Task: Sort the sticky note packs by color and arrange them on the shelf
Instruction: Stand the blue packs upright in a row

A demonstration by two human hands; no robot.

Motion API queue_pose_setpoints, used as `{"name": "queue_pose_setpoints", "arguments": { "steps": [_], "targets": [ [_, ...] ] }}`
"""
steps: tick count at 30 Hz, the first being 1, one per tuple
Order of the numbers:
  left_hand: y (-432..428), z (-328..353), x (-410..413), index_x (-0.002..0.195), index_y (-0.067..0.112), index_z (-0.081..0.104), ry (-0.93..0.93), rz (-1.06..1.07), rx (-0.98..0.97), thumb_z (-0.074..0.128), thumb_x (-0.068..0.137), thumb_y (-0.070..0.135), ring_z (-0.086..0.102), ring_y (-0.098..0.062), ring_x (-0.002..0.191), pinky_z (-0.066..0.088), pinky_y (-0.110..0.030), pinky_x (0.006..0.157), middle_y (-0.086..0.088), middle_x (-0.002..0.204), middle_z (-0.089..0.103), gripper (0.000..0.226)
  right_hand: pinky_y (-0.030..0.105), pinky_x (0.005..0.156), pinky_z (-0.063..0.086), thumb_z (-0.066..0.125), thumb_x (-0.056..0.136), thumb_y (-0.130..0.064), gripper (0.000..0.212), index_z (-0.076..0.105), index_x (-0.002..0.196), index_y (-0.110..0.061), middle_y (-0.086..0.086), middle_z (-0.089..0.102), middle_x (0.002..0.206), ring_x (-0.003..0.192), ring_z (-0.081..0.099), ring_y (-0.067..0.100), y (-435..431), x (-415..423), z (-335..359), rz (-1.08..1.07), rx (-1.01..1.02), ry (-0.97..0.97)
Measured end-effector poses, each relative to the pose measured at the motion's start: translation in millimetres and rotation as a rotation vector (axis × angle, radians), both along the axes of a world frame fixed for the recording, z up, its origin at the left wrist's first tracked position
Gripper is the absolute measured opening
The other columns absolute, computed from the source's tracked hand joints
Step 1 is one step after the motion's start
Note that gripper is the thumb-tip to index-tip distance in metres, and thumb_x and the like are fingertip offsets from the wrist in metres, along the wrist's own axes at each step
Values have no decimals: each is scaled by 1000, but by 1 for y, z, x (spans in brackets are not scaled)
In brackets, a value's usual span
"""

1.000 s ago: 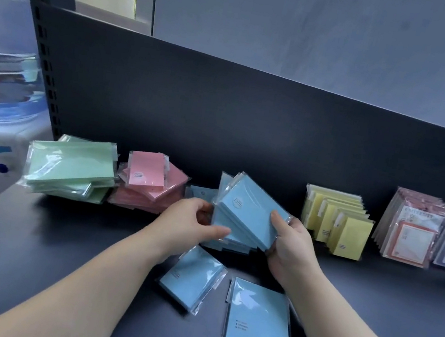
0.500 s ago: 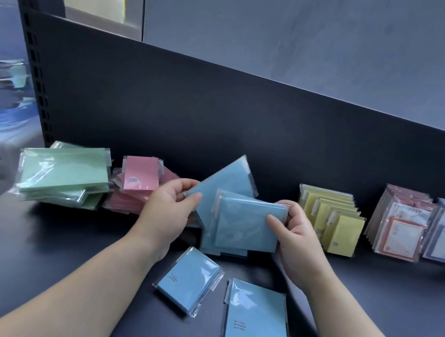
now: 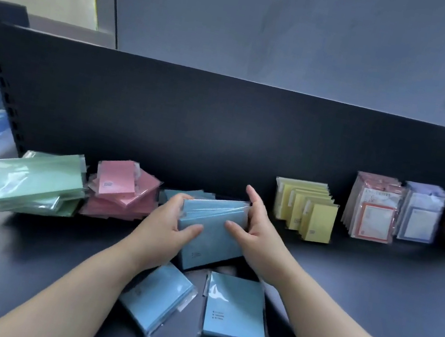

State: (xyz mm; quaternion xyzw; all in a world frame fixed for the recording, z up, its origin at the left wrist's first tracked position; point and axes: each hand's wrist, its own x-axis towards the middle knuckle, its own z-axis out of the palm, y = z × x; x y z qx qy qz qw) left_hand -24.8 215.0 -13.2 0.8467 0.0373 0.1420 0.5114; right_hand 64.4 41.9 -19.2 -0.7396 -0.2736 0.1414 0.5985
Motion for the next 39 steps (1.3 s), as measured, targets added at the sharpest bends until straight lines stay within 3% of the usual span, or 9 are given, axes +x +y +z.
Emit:
{"name": "queue_pose_setpoints", "arguments": {
  "steps": [5,11,14,18,22,28,32,35,39],
  "targets": [
    [1,14,0,100,27,57,-84,35,70,67,85,9,62,2,86,47,-14,74,9,95,68,25,29,87,51,67,81,-15,51,42,123,-29,-4,60,110,99,59,10,-8,11,27,49,-360,-242],
    [-3,39,35,122,18,54,-124,162,-99,54,95,22,61,-9,107,46,-24,91,0,120,64,27,11,53,43,66,84,-15,30,45,103,-26,-7,58,84,66,54,3,-19,41,70,-70,-288,-428],
    [2,36,63,138,12,44,123,294,217,43,99,31,49,-20,126,37,-28,103,-5,138,51,43,9,45,38,63,87,-13,25,44,101,-23,-8,56,83,57,52,-1,-23,59,77,-157,-218,-412],
    [1,14,84,135,15,46,463,199,583,41,95,47,47,-28,126,39,-35,103,-10,140,49,52,11,54,35,62,87,-13,26,44,102,-24,-4,57,95,72,52,2,-19,76,68,-161,-254,-435],
    [-2,5,85,143,24,35,501,231,637,39,87,64,31,-29,137,29,-40,111,-6,148,38,69,18,62,39,62,88,-16,28,45,109,-22,-1,61,99,83,58,12,-15,85,53,-118,-313,-426],
    [-11,11,66,138,35,38,564,78,606,40,63,82,38,-24,128,34,-40,106,0,136,42,88,26,65,41,59,89,-16,26,43,107,-26,-5,59,89,72,54,11,-10,95,39,-123,-246,-319],
    [-17,14,53,135,31,41,591,50,584,44,71,81,41,-19,124,36,-35,103,1,132,44,81,32,66,49,56,89,-15,28,45,107,-32,-3,60,91,77,58,16,-7,99,26,-70,-264,-236],
    [-13,19,59,137,17,40,477,271,419,42,84,69,48,-22,121,40,-34,100,-5,137,48,73,43,76,54,51,86,-13,36,44,103,-44,-2,63,97,88,62,21,-2,98,15,-6,-280,-197],
    [-15,21,74,150,14,20,420,249,333,47,97,37,38,-22,134,34,-27,102,-6,151,35,64,29,72,49,46,88,-8,41,43,114,-39,-1,59,106,91,57,16,2,96,9,-14,-290,-242]
  ]
}}
